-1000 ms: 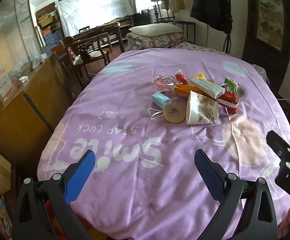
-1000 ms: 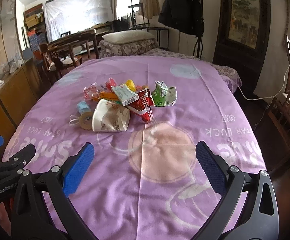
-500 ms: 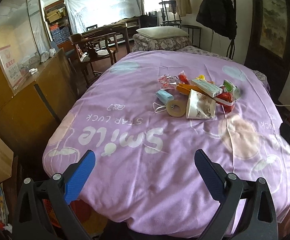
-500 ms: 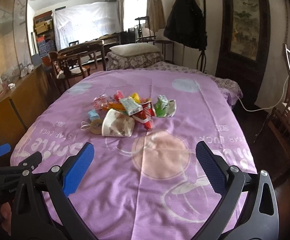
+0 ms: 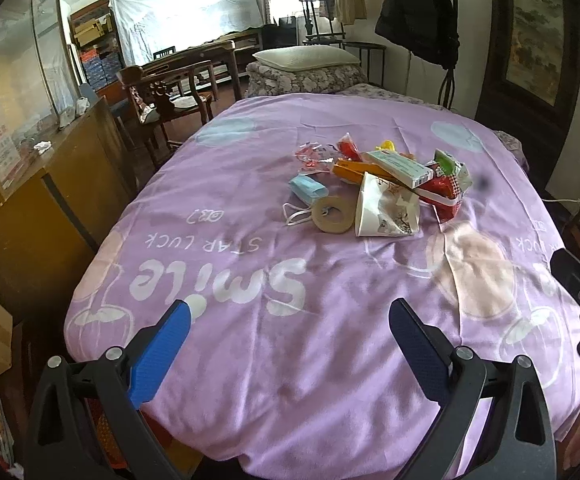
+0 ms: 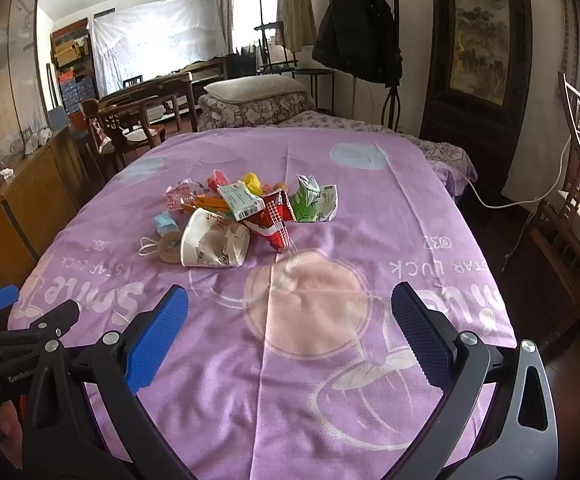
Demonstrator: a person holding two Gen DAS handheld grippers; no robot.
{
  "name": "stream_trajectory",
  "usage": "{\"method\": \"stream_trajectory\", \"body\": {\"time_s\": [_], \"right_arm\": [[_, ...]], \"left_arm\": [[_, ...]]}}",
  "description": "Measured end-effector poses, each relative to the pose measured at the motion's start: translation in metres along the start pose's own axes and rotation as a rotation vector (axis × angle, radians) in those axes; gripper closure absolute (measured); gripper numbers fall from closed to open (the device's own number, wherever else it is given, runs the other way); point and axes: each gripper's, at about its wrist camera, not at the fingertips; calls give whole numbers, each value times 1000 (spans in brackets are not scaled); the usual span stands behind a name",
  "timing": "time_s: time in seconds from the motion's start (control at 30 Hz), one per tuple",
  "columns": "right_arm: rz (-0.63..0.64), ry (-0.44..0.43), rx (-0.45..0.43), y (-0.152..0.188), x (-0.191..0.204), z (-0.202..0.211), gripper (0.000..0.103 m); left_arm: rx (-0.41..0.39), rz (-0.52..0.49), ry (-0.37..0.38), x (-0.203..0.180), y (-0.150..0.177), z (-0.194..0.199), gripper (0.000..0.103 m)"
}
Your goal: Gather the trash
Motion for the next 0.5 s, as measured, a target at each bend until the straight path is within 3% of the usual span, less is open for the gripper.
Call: {"method": "stream_trajectory", "body": {"time_s": [0.5], "right_arm": [[28, 67, 27, -5, 15, -12, 5]], "left_arm": [[-6, -11, 77, 0, -14, -15, 6]]}}
Point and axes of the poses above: each gripper's, at about its wrist camera, not at the fingertips, and z roughly against the way its jaws point, x to its left, y to its underside, and after that the axes turned 1 degree about -y, right-handed
